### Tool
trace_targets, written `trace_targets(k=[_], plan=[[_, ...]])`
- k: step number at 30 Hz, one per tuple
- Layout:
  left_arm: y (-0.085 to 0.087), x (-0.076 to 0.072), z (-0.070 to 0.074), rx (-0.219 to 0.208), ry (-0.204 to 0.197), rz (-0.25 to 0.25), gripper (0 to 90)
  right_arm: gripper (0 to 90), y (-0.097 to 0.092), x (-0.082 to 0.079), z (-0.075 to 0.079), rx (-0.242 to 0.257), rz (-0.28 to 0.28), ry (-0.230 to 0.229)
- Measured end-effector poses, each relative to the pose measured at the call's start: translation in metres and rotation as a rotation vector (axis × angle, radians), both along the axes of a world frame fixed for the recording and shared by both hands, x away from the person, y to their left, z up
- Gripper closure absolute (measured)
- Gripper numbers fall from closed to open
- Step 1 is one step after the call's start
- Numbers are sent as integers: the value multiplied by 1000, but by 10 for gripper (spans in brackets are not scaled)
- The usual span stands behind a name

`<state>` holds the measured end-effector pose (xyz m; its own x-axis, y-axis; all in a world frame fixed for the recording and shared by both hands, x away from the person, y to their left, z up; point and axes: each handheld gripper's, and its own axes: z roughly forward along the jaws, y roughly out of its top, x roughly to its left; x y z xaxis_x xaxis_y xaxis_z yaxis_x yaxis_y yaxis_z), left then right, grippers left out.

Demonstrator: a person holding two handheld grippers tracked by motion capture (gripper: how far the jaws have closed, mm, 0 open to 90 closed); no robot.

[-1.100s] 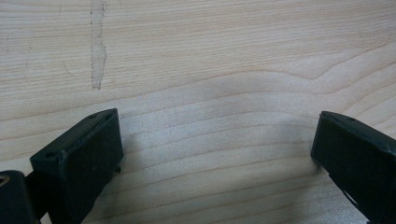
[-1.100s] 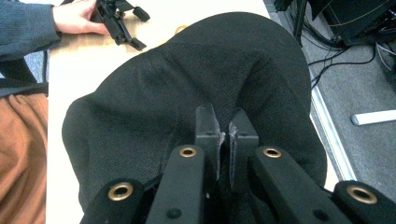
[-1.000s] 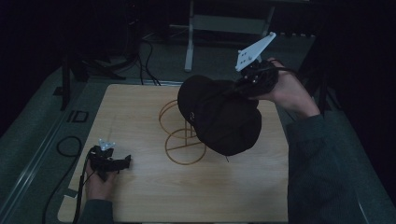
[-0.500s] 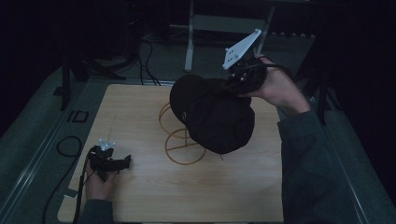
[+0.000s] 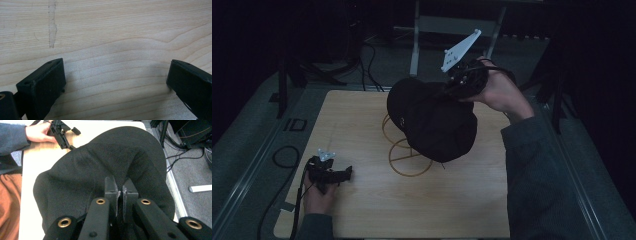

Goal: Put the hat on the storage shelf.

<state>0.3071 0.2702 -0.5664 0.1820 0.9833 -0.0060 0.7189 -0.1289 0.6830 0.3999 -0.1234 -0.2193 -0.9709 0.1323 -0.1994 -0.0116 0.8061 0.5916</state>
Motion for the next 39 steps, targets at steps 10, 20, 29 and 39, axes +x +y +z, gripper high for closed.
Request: trace_targets(k=[10, 20, 29, 39], plan=[[0, 0, 0, 1, 0, -2, 18, 855, 11, 3, 3, 10, 6, 6], [0, 0, 0, 1, 1, -2, 18, 855, 21, 8, 2, -8, 4, 10], [0, 0, 0, 1, -1, -2, 18, 855, 31, 12, 2, -14, 6, 19], [0, 0, 0, 1, -1, -1, 19, 855, 41, 14, 2, -30, 11, 16]])
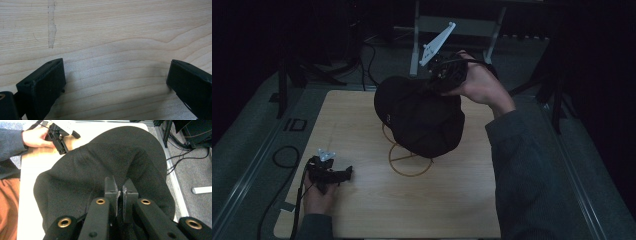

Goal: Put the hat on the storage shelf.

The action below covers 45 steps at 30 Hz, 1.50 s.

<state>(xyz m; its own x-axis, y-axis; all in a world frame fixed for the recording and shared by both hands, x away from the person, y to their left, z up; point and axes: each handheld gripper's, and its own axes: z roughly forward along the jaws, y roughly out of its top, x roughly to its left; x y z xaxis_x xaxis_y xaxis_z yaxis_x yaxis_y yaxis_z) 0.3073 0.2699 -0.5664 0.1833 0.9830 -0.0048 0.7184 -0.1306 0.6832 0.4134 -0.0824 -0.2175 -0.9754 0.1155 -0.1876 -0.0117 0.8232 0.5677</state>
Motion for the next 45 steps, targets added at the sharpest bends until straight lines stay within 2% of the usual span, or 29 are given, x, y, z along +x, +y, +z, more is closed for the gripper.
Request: trace_targets(k=[9, 19, 35, 42, 45], plan=[[0, 0, 0, 0, 1, -2, 18, 854, 10, 2, 0, -30, -7, -5], [0, 0, 0, -1, 0, -1, 18, 853, 20, 9, -7, -50, -22, 16], [0, 0, 0, -1, 1, -2, 18, 848, 35, 23, -26, -72, -41, 52], [0, 0, 0, 0, -2, -1, 19, 843, 41, 30, -37, -107, -59, 54], [0, 0, 0, -1, -3, -1, 18, 842, 40, 34, -42, -93, -74, 73]])
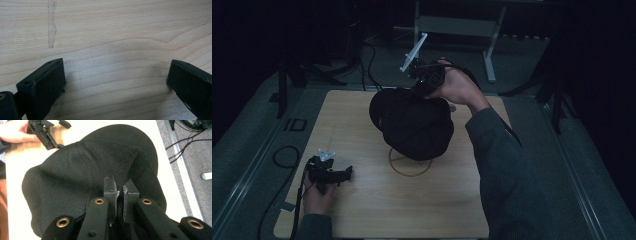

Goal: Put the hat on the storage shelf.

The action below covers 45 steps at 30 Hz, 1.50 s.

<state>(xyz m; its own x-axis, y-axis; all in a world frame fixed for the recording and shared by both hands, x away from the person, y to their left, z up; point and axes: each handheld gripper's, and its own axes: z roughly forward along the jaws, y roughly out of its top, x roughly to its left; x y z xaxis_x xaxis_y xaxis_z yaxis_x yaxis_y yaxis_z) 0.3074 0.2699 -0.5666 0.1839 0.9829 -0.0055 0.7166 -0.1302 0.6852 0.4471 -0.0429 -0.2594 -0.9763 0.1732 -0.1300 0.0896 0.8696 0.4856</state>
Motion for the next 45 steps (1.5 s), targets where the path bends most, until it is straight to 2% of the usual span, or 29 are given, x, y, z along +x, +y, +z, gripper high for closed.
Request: trace_targets(k=[14, 21, 24, 28, 33, 38, 45], plan=[[-1, 0, 0, -1, 2, -1, 18, 835, 10, 3, -10, 20, -14, -3], [-1, 0, 0, -1, 2, -2, 18, 832, 12, 3, -10, 39, -28, -27], [-1, 0, 0, -1, 2, -3, 19, 796, 14, 4, -13, 37, -41, -43], [-1, 0, 0, -1, 2, -3, 18, 779, 18, 6, -20, 3, -60, -67], [-1, 0, 0, -1, 3, -3, 19, 785, 12, 9, -24, 35, -64, -45], [-2, 0, 0, -1, 2, -3, 18, 780, 13, 7, -24, 36, -61, -47], [-2, 0, 0, 0, 2, -4, 19, 634, 8, 2, -21, 43, -58, -57]])
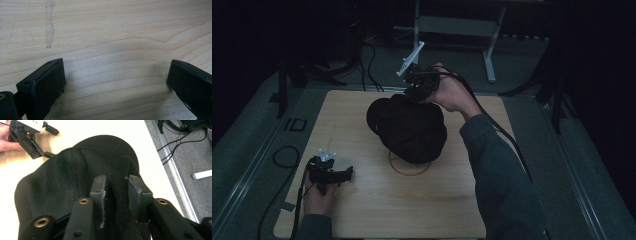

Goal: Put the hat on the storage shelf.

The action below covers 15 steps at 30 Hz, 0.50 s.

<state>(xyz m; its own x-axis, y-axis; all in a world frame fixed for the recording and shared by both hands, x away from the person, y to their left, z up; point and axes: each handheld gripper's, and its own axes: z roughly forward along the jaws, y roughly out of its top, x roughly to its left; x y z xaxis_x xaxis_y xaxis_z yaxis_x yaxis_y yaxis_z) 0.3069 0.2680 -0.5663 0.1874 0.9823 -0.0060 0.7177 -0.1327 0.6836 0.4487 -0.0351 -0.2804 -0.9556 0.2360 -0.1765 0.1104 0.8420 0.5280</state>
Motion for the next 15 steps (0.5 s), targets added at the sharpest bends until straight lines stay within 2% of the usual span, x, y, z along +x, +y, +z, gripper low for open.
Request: trace_targets(k=[9, 13, 15], plan=[[0, 0, 0, 0, 0, -1, 19, 505, -12, -6, 9, 4, -8, -6], [0, 0, 0, 0, 0, 0, 18, 450, -23, -8, 11, 34, -18, 19], [0, 0, 0, 0, 0, 0, 18, 424, -30, -9, 11, 38, -28, 16]])
